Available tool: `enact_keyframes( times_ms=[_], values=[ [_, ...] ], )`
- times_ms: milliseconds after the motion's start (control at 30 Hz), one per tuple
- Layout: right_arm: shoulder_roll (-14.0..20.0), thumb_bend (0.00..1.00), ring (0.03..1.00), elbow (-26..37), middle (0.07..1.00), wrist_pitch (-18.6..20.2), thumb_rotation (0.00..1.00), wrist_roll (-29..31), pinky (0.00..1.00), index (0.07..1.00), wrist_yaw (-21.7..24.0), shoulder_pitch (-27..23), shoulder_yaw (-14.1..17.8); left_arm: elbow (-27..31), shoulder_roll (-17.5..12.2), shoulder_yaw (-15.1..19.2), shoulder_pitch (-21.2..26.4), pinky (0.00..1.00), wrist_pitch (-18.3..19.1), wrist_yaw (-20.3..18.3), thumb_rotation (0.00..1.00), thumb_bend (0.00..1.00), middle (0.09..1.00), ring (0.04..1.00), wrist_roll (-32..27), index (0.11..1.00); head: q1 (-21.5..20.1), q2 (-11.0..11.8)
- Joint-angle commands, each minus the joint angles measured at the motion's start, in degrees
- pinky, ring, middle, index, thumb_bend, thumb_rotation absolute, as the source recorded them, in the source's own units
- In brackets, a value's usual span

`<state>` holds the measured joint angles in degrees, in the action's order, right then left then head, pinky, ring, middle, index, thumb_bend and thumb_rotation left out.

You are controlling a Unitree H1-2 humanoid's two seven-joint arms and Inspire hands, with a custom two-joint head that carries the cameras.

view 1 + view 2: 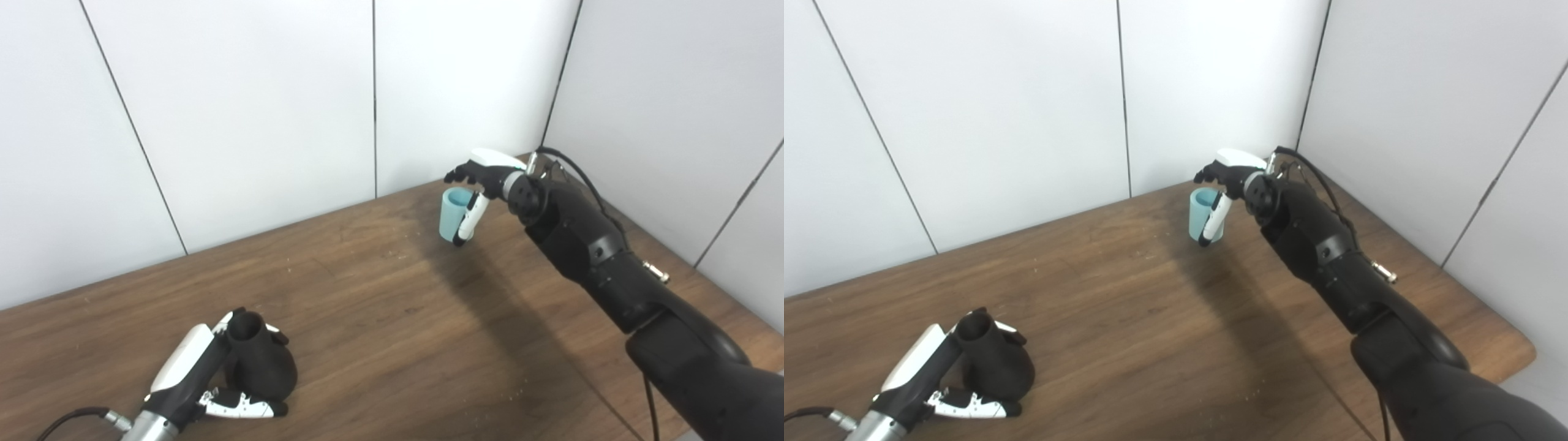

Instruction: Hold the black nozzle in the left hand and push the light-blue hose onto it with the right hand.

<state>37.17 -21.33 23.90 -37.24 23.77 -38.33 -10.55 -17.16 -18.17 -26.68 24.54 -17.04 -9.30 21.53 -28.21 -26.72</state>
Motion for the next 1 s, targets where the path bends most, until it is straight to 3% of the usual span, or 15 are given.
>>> enact_keyframes(
  times_ms=[0, 200, 267, 367, 633, 967],
  values=[
    [1.62, 0.89, 0.847, 0.6, 0.856, -1.04, 0.08, 0.36, 0.73, 0.841, -1.58, -3.72, 0.41, -2.91, -4.44, -1.02, -4.15, 1.0, 4.39, -4.28, 0.0, 0.53, 0.473, 0.626, 4.41, 0.493, -0.12, -0.07],
    [0.91, 0.89, 0.788, -0.48, 0.843, -0.9, 0.07, 1.46, 0.67, 0.841, -2.39, -3.88, 0.41, -2.89, -4.37, -1.16, -4.21, 1.0, 4.41, -4.15, 0.0, 0.53, 0.475, 0.625, 4.49, 0.492, -0.18, -0.11],
    [0.73, 0.89, 0.716, -0.59, 0.83, -0.89, 0.05, 2.03, 0.59, 0.833, -2.69, -3.69, 0.51, -2.78, -4.32, -1.15, -4.23, 1.0, 4.48, -4.23, 0.0, 0.53, 0.475, 0.625, 4.35, 0.492, -0.11, -0.13],
    [0.68, 0.88, 0.686, -0.55, 0.813, -1.28, 0.04, 2.35, 0.55, 0.82, -3.42, -3.37, 0.32, -2.54, -4.42, -1.07, -4.25, 1.0, 4.53, -4.35, 0.0, 0.53, 0.475, 0.625, 4.2, 0.492, -0.02, -0.31],
    [0.77, 0.83, 0.681, -1.01, 0.753, -1.4, 0.01, 2.08, 0.55, 0.781, -4.98, -3.32, -0.37, -2.05, -4.73, -0.9, -4.47, 1.0, 4.93, -4.6, 0.0, 0.53, 0.474, 0.626, 4.15, 0.492, -0.03, -0.55],
    [1.76, 0.77, 0.601, -0.39, 0.673, -1.59, 0.0, 1.14, 0.51, 0.689, -5.55, -2.77, -1.57, -1.78, -4.79, -0.75, -4.81, 1.0, 4.65, -4.94, 0.0, 0.53, 0.476, 0.628, 3.71, 0.491, 0.01, -0.85]
  ],
)
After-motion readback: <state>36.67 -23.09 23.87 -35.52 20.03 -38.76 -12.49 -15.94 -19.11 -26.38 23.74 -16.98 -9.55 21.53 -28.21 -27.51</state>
